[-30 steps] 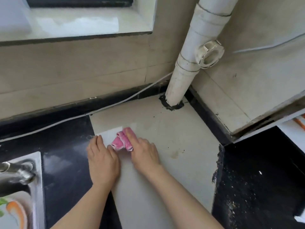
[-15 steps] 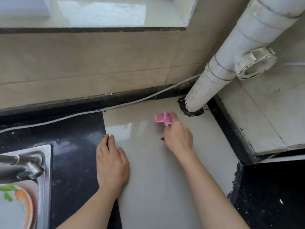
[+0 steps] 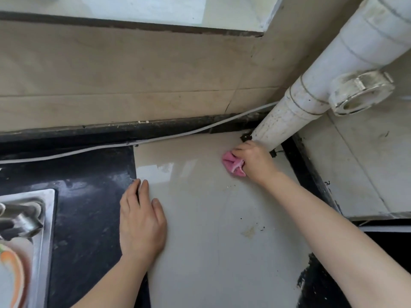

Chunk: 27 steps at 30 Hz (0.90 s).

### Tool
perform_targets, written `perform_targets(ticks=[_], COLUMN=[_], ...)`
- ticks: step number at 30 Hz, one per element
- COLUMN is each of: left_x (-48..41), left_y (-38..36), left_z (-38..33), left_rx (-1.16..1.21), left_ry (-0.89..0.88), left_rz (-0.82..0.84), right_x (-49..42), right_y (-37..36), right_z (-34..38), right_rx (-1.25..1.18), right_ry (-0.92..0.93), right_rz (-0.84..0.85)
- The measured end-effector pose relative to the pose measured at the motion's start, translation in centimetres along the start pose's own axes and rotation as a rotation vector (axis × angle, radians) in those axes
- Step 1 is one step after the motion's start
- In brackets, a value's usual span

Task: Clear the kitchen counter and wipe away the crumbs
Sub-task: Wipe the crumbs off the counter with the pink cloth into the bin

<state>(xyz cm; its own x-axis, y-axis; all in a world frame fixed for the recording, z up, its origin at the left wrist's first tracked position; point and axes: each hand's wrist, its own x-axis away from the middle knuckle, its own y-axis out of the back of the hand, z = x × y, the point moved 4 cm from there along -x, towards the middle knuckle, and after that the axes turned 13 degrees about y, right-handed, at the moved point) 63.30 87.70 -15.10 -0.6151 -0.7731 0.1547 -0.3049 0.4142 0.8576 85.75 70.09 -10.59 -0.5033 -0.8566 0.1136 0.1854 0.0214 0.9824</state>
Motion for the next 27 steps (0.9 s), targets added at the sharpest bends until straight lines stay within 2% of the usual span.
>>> perform_targets(ticks=[5, 9, 11, 14, 18, 21, 23, 25, 27], left_x=[0.1, 0.1, -0.1, 0.0, 0.2, 0.4, 0.4, 0.4, 0.3], left_y=[0.3, 0.4, 0.5, 0.4, 0.5, 0.6, 0.7, 0.6, 0.7], left_z=[-0.1, -0.3, -0.2, -0.2, -0.4, -0.5, -0.5, -0.7, -0.7], left_rx=[0.01, 0.006, 0.001, 0.006, 0.002, 0.001, -0.001, -0.003, -0.009], left_ry=[-0.001, -0.012, -0.013, 0.003, 0.002, 0.005, 0.003, -0.002, 0.0], left_rz=[0.002, -0.002, -0.001, 0.006, 0.017, 0.023, 0.022, 0.016, 0.012], right_x=[5.3, 0.5, -2.5, -3.0, 3.8, 8.6, 9.3, 7.4, 4.3], right_y=[1.3, 3.0, 1.9, -0.7, -1.6, -1.1, -0.4, 1.0, 1.8], right_z=[0.0, 0.5, 2.1, 4.0, 4.8, 4.9, 4.0, 2.3, 0.3], right_rx=[-0.127, -0.302, -0.313, -0.296, -0.369, -0.349, -0.426, -0.54, -0.407], right_ry=[-0.041, -0.162, -0.176, -0.181, -0.105, 0.006, -0.015, -0.134, -0.213], right_rz=[0.257, -0.075, -0.12, -0.026, 0.117, 0.36, 0.449, 0.3, 0.078])
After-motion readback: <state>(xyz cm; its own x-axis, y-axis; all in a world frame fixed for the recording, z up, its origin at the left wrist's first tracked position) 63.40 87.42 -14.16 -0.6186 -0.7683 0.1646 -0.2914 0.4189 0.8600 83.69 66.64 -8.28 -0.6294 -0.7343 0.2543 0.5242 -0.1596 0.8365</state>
